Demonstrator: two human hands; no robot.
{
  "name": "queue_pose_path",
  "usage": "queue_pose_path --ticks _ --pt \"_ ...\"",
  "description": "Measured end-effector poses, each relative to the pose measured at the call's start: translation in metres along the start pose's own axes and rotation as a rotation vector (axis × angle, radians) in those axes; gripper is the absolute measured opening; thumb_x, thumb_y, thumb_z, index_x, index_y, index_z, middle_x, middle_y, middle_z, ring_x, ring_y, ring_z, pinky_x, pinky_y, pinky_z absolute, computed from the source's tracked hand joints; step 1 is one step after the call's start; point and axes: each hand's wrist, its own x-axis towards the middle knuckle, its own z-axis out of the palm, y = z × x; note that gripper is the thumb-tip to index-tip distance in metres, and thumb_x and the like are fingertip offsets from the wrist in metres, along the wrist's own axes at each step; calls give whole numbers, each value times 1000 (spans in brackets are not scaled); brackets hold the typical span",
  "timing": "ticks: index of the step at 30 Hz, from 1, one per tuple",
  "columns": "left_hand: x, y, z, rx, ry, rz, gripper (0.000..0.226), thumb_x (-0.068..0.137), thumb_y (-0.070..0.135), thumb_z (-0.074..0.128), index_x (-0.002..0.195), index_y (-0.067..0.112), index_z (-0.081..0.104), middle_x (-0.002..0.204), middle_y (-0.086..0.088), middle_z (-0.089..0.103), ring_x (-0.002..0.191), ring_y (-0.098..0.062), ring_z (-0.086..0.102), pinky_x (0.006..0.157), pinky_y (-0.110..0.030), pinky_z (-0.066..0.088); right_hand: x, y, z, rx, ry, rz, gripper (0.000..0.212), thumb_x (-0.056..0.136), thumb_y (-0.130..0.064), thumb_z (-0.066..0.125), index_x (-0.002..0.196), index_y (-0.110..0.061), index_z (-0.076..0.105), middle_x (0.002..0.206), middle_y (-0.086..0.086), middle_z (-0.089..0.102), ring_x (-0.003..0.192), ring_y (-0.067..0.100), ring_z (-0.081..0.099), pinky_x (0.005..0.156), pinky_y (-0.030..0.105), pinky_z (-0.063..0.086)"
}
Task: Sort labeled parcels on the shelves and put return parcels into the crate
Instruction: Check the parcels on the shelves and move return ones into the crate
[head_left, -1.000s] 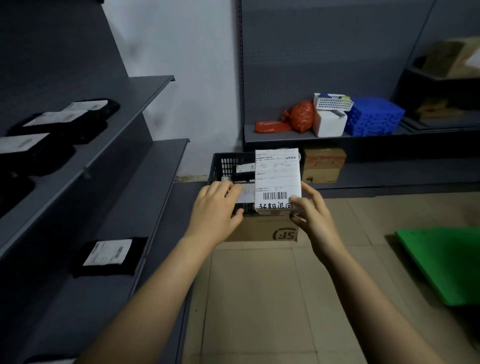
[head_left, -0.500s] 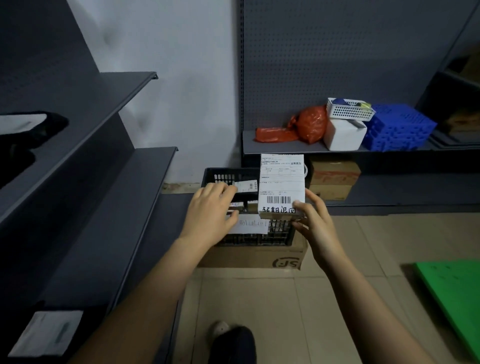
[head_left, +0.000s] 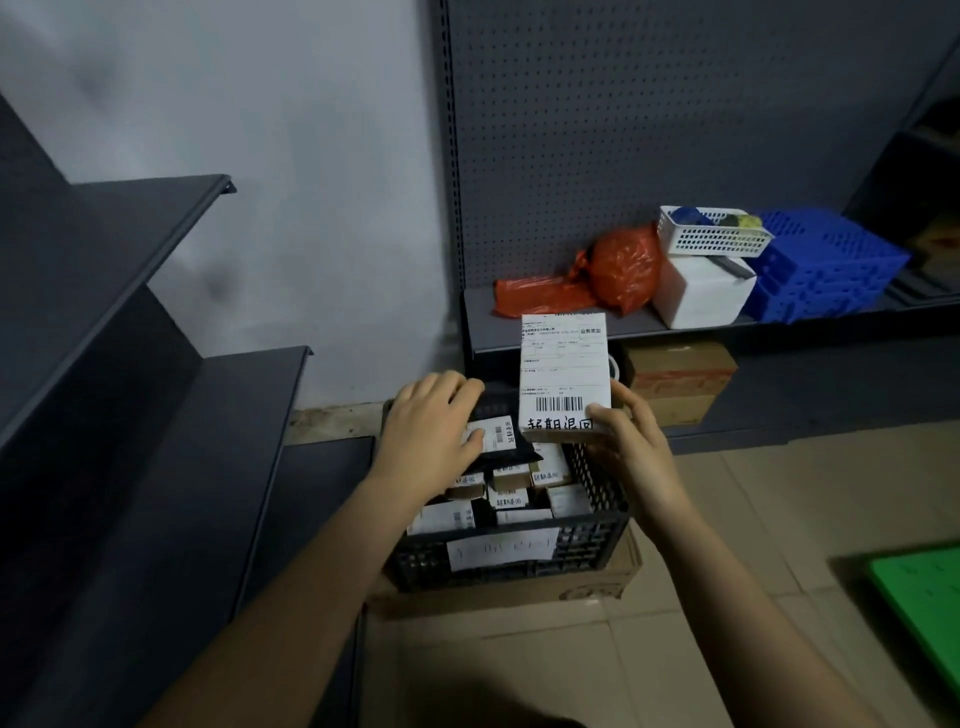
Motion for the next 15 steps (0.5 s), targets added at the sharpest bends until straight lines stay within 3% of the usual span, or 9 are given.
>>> queue_pose_path --ticks 7,11,15 --pt "89 -21 72 -35 -54 -9 41 71 25 79 107 14 62 99 -1 61 90 -23 60 78 -37 50 119 16 -8 12 4 64 33 92 -22 62 120 -38 56 125 -5 64 108 10 63 81 24 48" --pt "131 -23 121 -73 -101 -32 41 66 23 82 102 14 63 95 0 61 85 -22 60 71 -35 50 187 38 -18 -23 -8 131 42 91 -22 63 130 -32 53 131 -3 60 115 14 60 93 31 49" --pt "141 -21 178 -146 -180 -92 42 69 26 78 107 16 63 99 0 61 90 -21 59 76 -36 51 234 76 -26 -50 -40 229 35 90 -23 64 120 -39 55 126 -3 64 112 13 62 95 34 49"
